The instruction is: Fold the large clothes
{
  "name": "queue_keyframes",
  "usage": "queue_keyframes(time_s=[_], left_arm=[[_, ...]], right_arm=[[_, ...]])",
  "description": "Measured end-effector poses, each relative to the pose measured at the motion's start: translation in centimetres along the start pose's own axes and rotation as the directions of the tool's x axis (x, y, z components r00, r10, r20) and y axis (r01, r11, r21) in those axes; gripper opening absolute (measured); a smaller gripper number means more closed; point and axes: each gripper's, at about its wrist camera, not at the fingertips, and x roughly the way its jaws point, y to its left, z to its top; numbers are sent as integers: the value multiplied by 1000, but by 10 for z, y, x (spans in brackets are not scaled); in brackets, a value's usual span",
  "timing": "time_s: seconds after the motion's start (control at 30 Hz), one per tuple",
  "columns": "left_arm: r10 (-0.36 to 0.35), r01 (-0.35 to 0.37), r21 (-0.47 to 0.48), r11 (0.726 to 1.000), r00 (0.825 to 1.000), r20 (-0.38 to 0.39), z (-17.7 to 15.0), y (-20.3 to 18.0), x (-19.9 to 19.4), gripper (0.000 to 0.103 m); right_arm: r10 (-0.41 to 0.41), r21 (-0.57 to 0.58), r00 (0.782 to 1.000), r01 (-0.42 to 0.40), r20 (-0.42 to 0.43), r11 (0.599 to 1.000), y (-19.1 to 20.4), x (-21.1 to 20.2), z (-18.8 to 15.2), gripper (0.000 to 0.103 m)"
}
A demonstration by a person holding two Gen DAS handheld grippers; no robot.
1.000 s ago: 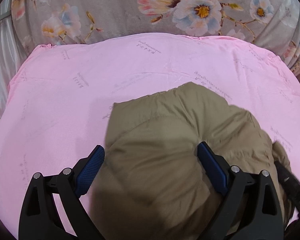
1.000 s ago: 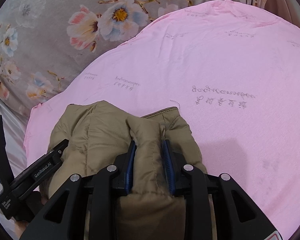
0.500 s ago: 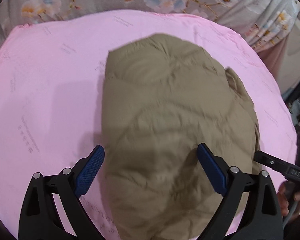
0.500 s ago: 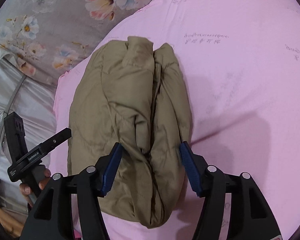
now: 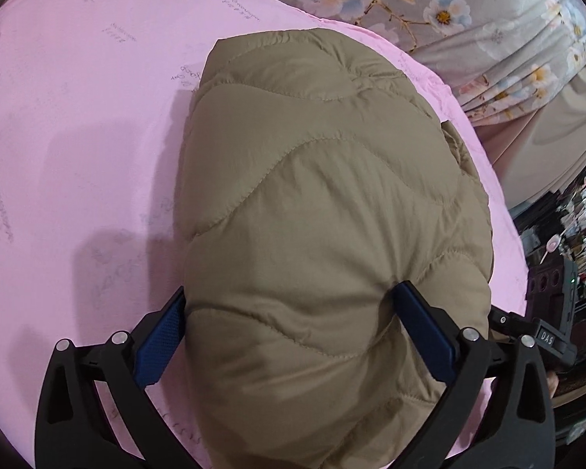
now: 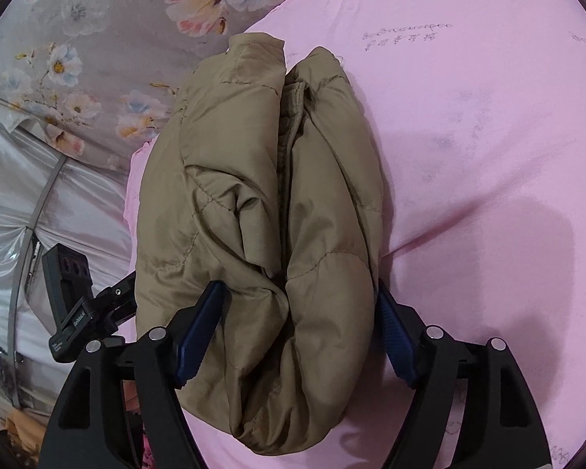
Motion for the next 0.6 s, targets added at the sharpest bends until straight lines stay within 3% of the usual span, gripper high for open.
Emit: queue_keyframes(time_s=[0.17,0.23,0.33,0.4,0.6], left_arm=[[-4,4,-1,1000,1000,31,2,-4,6,98],[3,-4,14,1000,998,57,0,-8,4,92],[36,-43,58,997,992,118,6,-18,-11,62],[24,-34,71,997,990,139,14,-19,-22,45],[-35,4,129,992,971,238,51,-34,-59,37]], right_arm=[[42,2,999,-42,8,999,-6,4,1,70],[99,20,995,-99,0,995,-7,6,1,45],[112,-14,993,-111,28,994,4,2,3,25],[115,-58,992,-111,60,992,19,-6,7,20],[166,-178,969,-134,181,975,71,-40,31,17]])
